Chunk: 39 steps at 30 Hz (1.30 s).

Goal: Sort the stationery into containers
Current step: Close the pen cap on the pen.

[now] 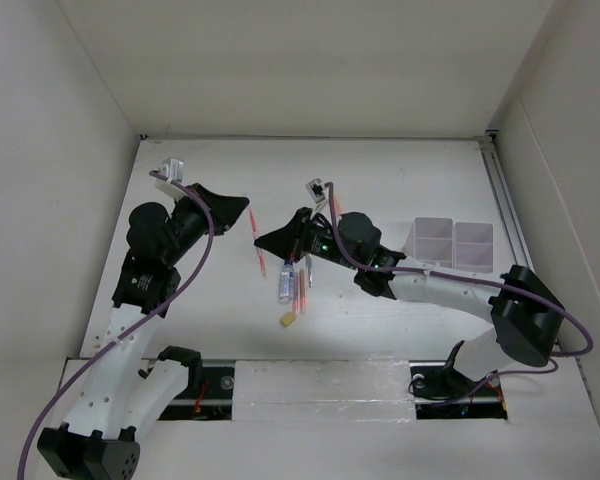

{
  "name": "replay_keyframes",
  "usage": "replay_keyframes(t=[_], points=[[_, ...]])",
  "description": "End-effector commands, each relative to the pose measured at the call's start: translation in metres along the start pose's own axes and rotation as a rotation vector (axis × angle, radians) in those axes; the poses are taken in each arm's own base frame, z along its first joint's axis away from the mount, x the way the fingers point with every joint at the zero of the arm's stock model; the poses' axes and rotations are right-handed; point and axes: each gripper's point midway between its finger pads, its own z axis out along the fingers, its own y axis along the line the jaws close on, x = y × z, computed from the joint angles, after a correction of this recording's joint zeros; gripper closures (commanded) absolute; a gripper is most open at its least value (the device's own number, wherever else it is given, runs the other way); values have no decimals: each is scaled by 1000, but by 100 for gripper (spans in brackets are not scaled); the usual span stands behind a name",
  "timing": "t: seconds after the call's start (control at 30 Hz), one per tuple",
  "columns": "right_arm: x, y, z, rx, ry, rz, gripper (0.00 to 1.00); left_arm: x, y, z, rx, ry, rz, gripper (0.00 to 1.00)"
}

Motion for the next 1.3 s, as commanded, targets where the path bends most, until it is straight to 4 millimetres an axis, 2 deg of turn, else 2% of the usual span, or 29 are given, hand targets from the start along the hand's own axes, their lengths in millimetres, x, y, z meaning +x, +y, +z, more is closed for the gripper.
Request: replay_keyframes(t=[0.0,0.03,0.17,0.83,1.0,1.27], points=[[-12,25,5,-75,-30,-20,100,-13,-5,-1,8,-53,14,100],[-3,22,6,-69,-11,-16,100,-16,-9,-2,15,-60,18,100],[-3,22,6,-69,-11,-16,100,-16,-6,-2,3,-60,14,100],[-17,22,6,-55,-53,-29,100,-12,-8,-4,16,-48,15,100],[-21,14,5,-36,-60,-29,100,-8,-9,-3,30,-35,15,100],[-23,18,6,-48,-60,-31,100,-7,-12,-4,50,-28,19,100]])
